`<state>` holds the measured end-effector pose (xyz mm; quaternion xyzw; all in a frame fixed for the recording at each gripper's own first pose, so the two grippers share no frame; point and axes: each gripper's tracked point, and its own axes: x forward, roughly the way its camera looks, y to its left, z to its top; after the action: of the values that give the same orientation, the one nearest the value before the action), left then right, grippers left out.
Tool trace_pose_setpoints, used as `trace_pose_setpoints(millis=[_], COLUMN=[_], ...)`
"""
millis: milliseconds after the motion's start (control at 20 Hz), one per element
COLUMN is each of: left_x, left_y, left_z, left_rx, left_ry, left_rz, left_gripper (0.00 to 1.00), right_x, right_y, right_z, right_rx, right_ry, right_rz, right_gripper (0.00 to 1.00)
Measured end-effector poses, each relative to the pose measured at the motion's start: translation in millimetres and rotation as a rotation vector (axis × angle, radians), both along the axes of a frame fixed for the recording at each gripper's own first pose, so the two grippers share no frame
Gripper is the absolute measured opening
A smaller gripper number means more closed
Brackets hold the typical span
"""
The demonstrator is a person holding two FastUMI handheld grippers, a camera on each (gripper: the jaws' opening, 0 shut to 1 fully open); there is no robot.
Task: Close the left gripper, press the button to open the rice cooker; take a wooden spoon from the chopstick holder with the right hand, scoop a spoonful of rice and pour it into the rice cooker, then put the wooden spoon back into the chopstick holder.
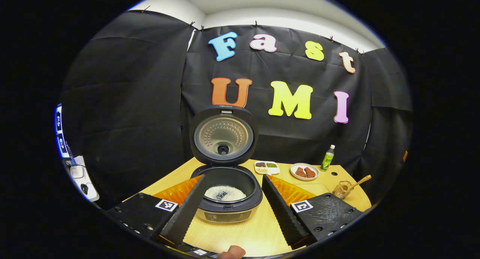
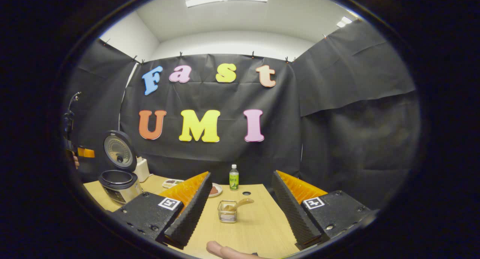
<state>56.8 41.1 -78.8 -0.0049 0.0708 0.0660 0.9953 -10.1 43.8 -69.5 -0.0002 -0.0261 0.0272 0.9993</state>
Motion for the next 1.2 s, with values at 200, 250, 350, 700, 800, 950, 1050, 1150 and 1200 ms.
trace_pose_setpoints(millis=[200,250,350,700,800,950,1050,1150,1200], left_x=[-23.6,-30.2,-45.7,-114.1,-135.7,-153.3,-158.5,-158.8,-160.0], left_y=[-17.8,-20.4,-26.3,-73.0,-77.6,-91.5,-95.1,-92.9,-91.3], left_z=[11.9,15.4,25.3,32.0,35.8,34.7,29.6,24.0,21.1], left_rx=[-0.033,-0.031,-0.009,0.072,0.099,0.075,0.052,0.047,0.041], left_ry=[-0.070,-0.088,-0.127,-0.219,-0.264,-0.292,-0.287,-0.278,-0.271], left_rz=[-0.027,-0.032,-0.034,-0.107,-0.109,-0.149,-0.163,-0.165,-0.161], left_gripper=[0.95,0.95,0.94,0.94,0.94,0.94,0.94,0.94,0.94], right_x=[19.1,23.9,38.1,102.7,120.5,143.4,162.5,175.1,181.0], right_y=[5.6,9.2,8.0,19.4,18.4,21.6,13.2,6.3,3.6], right_z=[-31.0,-36.4,-53.6,-131.9,-151.9,-171.9,-185.2,-191.7,-198.3], right_rx=[-0.005,-0.010,-0.015,0.034,0.089,0.167,0.118,0.059,0.068], right_ry=[0.047,0.048,0.058,0.221,0.266,0.293,0.284,0.257,0.275], right_rz=[0.002,0.013,0.009,0.063,0.058,0.057,-0.002,-0.045,-0.061], right_gripper=[1.00,1.00,1.00,1.00,1.00,1.00,1.00,1.00,1.00])
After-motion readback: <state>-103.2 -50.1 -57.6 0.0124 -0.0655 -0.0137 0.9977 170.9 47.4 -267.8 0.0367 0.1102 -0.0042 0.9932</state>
